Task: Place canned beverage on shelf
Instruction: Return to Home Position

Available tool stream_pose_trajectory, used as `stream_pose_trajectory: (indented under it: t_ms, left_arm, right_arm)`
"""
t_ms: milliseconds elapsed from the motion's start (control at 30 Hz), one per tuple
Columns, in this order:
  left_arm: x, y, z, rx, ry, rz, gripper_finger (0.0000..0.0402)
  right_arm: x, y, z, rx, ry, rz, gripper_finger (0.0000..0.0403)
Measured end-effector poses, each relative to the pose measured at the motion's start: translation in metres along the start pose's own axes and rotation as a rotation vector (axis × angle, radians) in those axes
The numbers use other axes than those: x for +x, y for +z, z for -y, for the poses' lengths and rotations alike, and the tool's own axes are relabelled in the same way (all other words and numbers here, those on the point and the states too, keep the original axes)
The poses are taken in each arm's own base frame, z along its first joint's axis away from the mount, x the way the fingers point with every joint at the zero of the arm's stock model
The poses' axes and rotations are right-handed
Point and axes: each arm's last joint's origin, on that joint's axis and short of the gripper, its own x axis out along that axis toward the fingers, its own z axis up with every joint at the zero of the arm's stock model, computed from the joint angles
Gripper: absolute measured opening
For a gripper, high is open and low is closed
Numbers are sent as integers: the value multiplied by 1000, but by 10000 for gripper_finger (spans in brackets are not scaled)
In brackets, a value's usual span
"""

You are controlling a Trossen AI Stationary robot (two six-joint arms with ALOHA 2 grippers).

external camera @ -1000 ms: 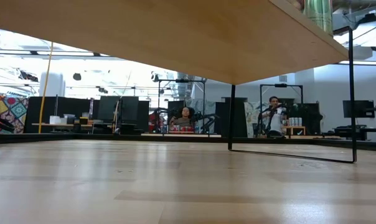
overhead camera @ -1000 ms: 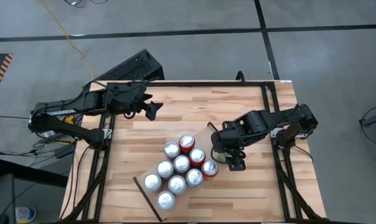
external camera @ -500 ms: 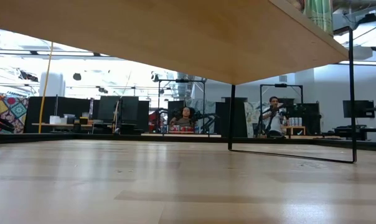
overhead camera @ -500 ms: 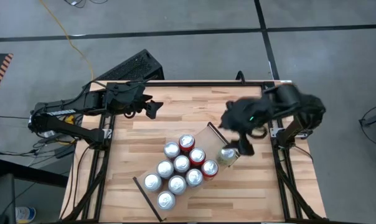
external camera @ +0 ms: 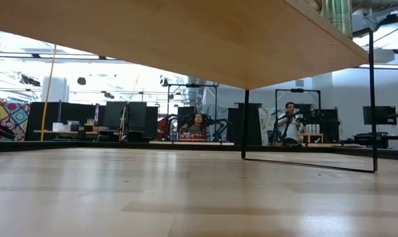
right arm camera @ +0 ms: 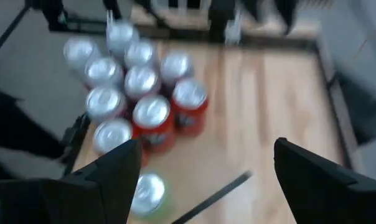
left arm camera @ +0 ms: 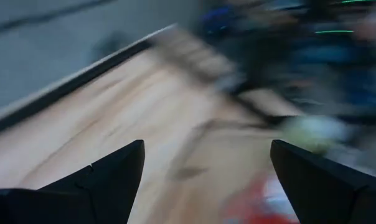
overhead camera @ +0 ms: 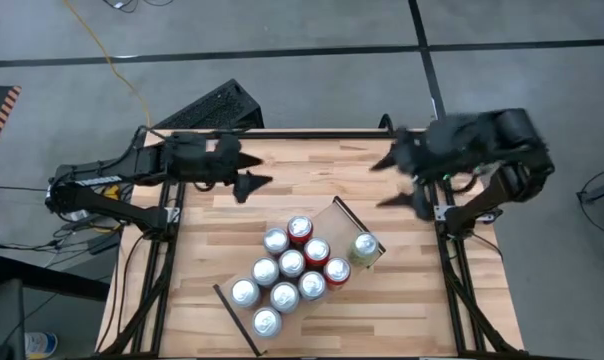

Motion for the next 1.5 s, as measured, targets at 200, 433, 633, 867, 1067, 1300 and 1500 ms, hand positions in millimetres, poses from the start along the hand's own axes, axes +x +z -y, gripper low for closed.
stream_pose_trajectory:
  t_ms: [200, 433, 633, 867, 1067, 1300, 1500]
  left_arm:
    - [-28, 45, 22, 238, -523, 308, 332]
    - [-63, 62, 0, 306, -442, 396, 332]
    - [-55, 53, -16, 285, -394, 331, 332]
    - [-34, 35, -27, 311, -394, 332, 332]
    - [-41, 19, -34, 324, -401, 413, 332]
    - [-49, -27, -44, 270, -380, 518, 332]
    - [-52, -72, -59, 159, -376, 617, 332]
  right_arm:
    - [-58, -12, 27, -22, -116, 194, 337]
    - [-145, -66, 24, -12, -234, 338, 337]
    - [-191, -126, 4, 73, -226, 447, 337]
    - [-195, -180, -6, 105, -233, 599, 337]
    - [-168, -230, -5, 171, -332, 671, 337]
    - [-113, -277, 0, 270, -313, 775, 337]
    - [-84, -292, 6, 305, -366, 822, 337]
